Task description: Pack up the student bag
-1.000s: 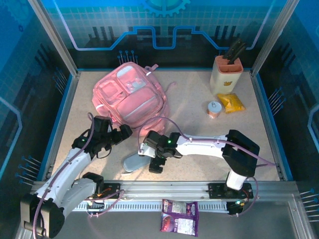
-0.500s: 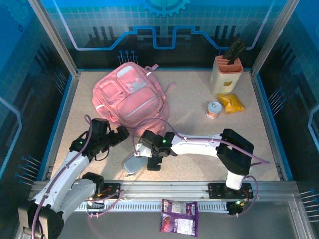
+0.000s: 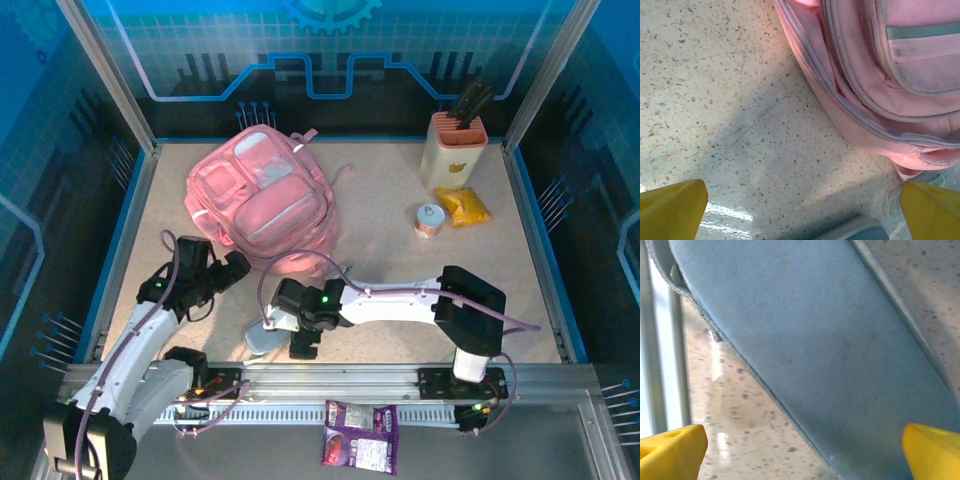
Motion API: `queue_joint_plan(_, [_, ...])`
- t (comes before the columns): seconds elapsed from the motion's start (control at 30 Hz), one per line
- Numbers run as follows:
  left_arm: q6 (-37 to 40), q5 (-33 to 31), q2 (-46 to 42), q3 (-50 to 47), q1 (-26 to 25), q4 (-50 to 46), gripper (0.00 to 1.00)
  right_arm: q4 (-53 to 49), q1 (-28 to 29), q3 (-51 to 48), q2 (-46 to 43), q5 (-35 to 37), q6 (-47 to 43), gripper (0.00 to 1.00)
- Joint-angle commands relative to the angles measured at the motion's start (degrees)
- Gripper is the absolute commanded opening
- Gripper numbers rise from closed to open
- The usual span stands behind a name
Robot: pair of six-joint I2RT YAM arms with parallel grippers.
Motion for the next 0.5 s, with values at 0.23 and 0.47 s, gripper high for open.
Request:
queue_joint_plan(0.23, [-0.18,1.39,-0.04,2.21,1.76,0.72,0.99,-3.68,2.48,-0.10,-5.38,3.17,2.12,1.00])
queue_joint_plan(0.47, [-0.97,-0.01,-2.57,1.76,2.99,-0.09,0.99,1.62,-0.16,-0.02,-1.98,-0.74,-10.81,1.00])
